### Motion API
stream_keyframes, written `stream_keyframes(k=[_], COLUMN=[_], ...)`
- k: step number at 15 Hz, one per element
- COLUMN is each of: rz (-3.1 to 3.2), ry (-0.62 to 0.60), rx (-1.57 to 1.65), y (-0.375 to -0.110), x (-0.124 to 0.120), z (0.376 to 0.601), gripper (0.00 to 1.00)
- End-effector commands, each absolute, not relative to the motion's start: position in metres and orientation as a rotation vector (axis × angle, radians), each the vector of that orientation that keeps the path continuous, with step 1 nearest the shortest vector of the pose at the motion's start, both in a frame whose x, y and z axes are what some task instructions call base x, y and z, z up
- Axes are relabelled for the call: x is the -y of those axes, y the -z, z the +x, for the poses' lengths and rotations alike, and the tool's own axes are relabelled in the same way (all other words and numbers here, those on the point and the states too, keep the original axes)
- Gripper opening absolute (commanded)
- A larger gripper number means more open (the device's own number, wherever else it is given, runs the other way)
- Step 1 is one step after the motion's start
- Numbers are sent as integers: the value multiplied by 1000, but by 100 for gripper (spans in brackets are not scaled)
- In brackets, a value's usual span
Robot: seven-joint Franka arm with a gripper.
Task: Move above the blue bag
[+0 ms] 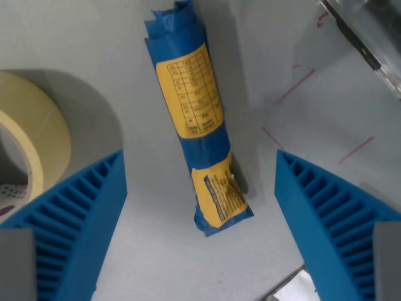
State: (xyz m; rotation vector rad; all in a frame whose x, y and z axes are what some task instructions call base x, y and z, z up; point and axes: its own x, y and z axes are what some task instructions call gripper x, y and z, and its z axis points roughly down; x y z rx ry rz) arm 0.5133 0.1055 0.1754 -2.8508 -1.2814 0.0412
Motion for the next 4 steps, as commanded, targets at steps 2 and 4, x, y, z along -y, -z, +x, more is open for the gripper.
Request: stream_keyframes(k=[2, 4], rz=[-2854, -2858], ry=[137, 139], rx=[1378, 1369], y=[-172, -171], x=[-106, -106], z=[504, 503], gripper=[100, 100])
